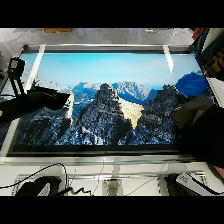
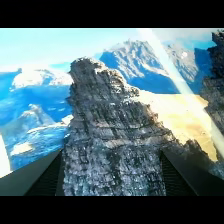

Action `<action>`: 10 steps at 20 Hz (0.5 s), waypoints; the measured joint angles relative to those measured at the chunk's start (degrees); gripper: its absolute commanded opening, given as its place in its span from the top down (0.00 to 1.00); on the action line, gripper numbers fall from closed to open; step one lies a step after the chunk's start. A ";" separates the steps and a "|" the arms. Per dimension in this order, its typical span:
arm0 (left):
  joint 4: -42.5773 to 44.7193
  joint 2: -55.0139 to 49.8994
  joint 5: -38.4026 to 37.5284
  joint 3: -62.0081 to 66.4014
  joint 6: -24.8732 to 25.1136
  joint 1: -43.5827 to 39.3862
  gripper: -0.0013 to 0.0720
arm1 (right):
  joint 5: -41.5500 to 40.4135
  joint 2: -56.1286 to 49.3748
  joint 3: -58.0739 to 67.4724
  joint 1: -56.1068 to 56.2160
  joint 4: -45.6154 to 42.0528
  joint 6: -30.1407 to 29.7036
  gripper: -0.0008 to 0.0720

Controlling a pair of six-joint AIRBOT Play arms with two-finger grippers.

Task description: Fold the clothes and pants, and hang the long-sleeved shirts on hangers.

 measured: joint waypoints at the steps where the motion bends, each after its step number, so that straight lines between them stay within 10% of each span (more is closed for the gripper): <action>1: 0.02 0.00 -0.02 0.00 0.00 0.02 0.04 | -0.85 0.00 0.00 -1.68 0.81 0.72 0.58; 7: 0.02 0.02 0.00 0.00 0.00 0.00 0.04 | -4.85 0.00 0.00 -5.77 8.41 2.51 0.58; 10: 0.02 0.02 0.00 0.00 0.00 0.00 0.04 | -6.40 0.02 0.00 -6.21 12.63 2.75 0.93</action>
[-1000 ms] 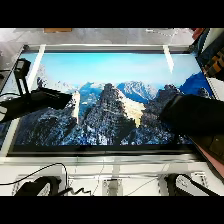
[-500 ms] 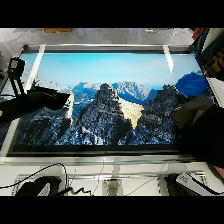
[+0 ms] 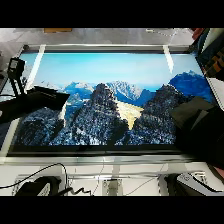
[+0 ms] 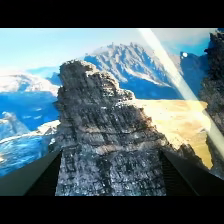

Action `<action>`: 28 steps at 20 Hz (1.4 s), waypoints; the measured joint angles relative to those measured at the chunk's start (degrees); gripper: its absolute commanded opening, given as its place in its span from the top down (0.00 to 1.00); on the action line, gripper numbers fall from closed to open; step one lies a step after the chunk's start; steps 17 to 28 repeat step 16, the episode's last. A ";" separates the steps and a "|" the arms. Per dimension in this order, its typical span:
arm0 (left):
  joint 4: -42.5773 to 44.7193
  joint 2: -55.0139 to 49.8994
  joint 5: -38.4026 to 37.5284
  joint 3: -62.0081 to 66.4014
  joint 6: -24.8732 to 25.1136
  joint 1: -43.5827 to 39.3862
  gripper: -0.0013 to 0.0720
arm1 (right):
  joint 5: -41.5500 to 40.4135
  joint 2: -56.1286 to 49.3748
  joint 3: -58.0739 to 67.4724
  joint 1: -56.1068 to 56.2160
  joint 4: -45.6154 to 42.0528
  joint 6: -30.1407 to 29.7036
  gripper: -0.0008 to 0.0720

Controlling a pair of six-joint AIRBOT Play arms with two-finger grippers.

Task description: Fold the clothes and pants, and hang the long-sleeved shirts on hangers.

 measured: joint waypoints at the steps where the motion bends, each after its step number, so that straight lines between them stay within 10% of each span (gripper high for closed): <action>1: 0.02 0.00 0.00 0.00 0.00 0.00 0.04 | -0.72 0.00 -0.11 -0.07 3.28 0.02 0.93; 10: 0.02 0.00 0.02 0.00 0.00 0.00 0.04 | -7.15 -0.02 -4.48 21.29 36.44 -15.69 0.93; 16: 0.02 0.00 0.02 0.00 0.00 0.00 0.04 | -10.64 -0.02 -5.05 53.33 34.58 -24.02 0.93; 28: 0.02 0.00 0.02 0.00 0.00 0.00 0.04 | -10.64 -0.02 -5.05 53.33 34.58 -24.02 0.93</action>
